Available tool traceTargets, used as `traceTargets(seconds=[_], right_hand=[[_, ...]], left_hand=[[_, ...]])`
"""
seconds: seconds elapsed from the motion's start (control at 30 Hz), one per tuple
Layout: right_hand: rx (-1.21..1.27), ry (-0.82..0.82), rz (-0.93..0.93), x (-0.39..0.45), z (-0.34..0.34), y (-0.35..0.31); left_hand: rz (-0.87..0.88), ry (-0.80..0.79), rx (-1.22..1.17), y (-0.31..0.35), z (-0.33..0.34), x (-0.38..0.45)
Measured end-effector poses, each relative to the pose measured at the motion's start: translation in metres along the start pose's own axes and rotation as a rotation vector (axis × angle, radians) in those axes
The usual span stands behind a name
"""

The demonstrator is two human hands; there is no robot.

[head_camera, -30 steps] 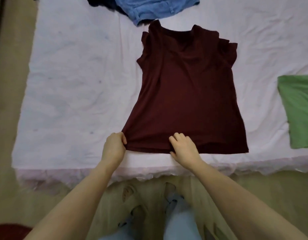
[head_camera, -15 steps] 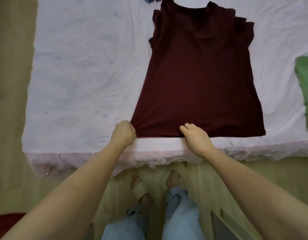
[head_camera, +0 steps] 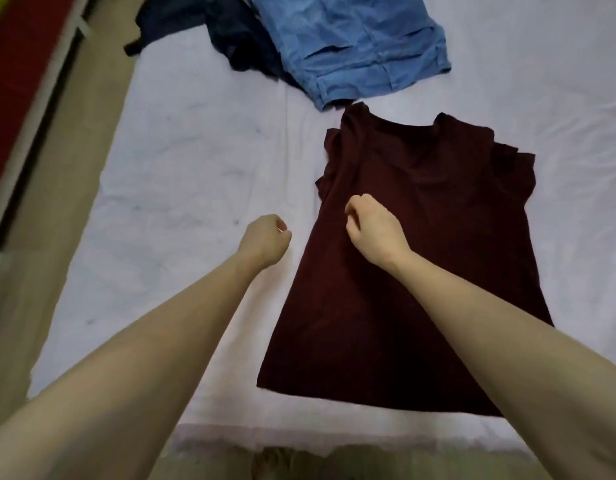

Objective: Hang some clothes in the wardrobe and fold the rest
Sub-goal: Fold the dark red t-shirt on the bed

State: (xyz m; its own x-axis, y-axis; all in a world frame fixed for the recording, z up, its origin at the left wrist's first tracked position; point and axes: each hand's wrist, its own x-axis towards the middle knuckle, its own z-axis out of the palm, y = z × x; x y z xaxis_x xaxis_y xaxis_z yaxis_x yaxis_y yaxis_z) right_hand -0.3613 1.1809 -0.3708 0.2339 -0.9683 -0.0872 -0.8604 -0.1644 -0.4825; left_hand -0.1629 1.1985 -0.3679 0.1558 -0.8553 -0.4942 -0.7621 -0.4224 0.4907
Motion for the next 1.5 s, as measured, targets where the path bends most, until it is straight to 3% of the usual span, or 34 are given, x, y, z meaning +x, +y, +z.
traceTargets(seconds=[0.17,0.3,0.5,0.63,0.7,0.9,1.0,1.17,1.27,1.37,1.5], right_hand=[[-0.061,0.050,-0.158,0.101,-0.008,0.006],[-0.138,-0.007,-0.239,0.171,0.002,0.002],[-0.362,-0.237,-0.113,0.217,0.019,0.007],[-0.424,-0.262,-0.044,0.223,0.018,0.005],[-0.304,-0.223,-0.028,0.228,0.017,-0.003],[0.379,-0.079,0.016,0.235,0.028,-0.057],[0.568,-0.032,0.130,0.242,0.041,-0.071],[0.732,0.178,0.338,0.239,0.054,-0.064],[0.451,0.107,0.338,0.226,0.055,-0.055],[0.013,-0.093,0.112,0.214,0.054,-0.051],[-0.146,-0.187,0.011,0.215,0.044,-0.063]], left_hand=[[0.030,0.048,-0.173,0.036,0.006,0.058],[0.052,0.061,-0.262,0.057,0.024,0.093],[0.052,0.000,-0.213,0.071,0.030,0.122],[0.080,-0.055,-0.235,0.069,0.016,0.126],[0.058,-0.042,-0.313,0.061,0.001,0.126],[-0.156,-0.051,-0.731,0.008,-0.037,0.116],[-0.188,-0.045,-0.807,-0.011,-0.048,0.114],[-0.166,-0.017,-0.884,-0.030,-0.048,0.110],[-0.089,0.020,-0.808,-0.033,-0.042,0.099],[-0.064,-0.025,-0.692,-0.026,-0.039,0.096],[-0.096,-0.092,-0.757,-0.010,-0.045,0.106]])
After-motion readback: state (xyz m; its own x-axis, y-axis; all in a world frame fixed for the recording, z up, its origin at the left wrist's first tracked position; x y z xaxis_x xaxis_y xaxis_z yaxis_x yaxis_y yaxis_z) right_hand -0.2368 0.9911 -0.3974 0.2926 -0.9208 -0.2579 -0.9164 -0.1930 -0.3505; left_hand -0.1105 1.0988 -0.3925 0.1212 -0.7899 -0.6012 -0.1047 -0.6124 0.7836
